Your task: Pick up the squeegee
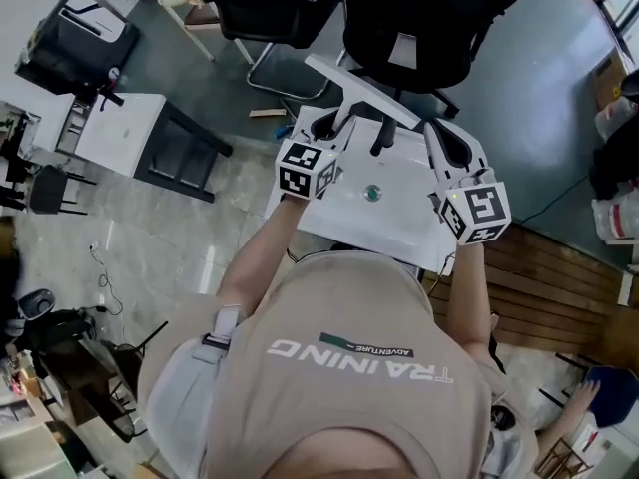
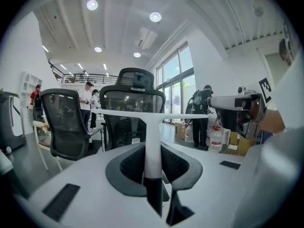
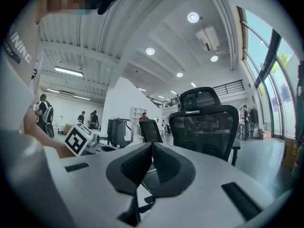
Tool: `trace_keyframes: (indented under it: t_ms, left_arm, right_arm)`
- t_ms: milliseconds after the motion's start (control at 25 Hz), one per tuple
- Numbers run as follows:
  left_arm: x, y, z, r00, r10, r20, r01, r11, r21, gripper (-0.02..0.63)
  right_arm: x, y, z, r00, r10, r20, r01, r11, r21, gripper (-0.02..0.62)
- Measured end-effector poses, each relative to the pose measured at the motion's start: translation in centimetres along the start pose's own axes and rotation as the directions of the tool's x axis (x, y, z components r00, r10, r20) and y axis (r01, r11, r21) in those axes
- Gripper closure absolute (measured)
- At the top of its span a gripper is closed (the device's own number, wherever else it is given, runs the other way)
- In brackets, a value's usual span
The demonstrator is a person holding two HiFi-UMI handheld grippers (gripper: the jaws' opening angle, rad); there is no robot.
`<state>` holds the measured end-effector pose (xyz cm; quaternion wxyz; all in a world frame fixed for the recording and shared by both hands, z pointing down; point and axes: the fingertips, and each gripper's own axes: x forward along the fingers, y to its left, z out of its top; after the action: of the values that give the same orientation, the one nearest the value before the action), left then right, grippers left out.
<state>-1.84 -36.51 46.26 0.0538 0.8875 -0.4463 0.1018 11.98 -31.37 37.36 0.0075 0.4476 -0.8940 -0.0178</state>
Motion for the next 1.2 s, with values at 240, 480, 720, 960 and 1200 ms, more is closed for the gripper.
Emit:
trace_keyframes:
  t_ms: [240,480,720,960,1200]
  left_arm:
    - [-2.8,3.6,2.7,0.998,0.032,0.051,-0.031,0.999,-0.009,0.525]
    - [-4.2,6.6,4.4,0.995,0.041,0.093,-0.036,0.998,-0.048,0.525]
    - [-4.5,8.2,6.1,0.991,0.031,0.128,-0.021,0.997,-0.074,0.525]
    - [-4.1,9.0,7.2,0.989,0.037,0.146,-0.028,0.998,-0.062,0.525]
    - [-4.0,8.9,9.6,0.982,0.041,0.186,-0.033,0.998,-0.047,0.525]
  right_arm:
    - [2.8,1.2,0.7,0.999,-0.051,0.002,0.051,0.998,0.032,0.56]
    - [4.7,1.9,1.5,0.994,-0.106,-0.003,0.106,0.994,0.014,0.56]
    - [5.3,2.1,2.4,0.994,-0.113,-0.009,0.113,0.994,-0.005,0.56]
    - [5.5,1.1,3.2,0.992,-0.123,-0.016,0.122,0.992,-0.026,0.56]
    - [5.7,0.7,4.9,0.994,-0.111,-0.017,0.109,0.991,-0.071,0.56]
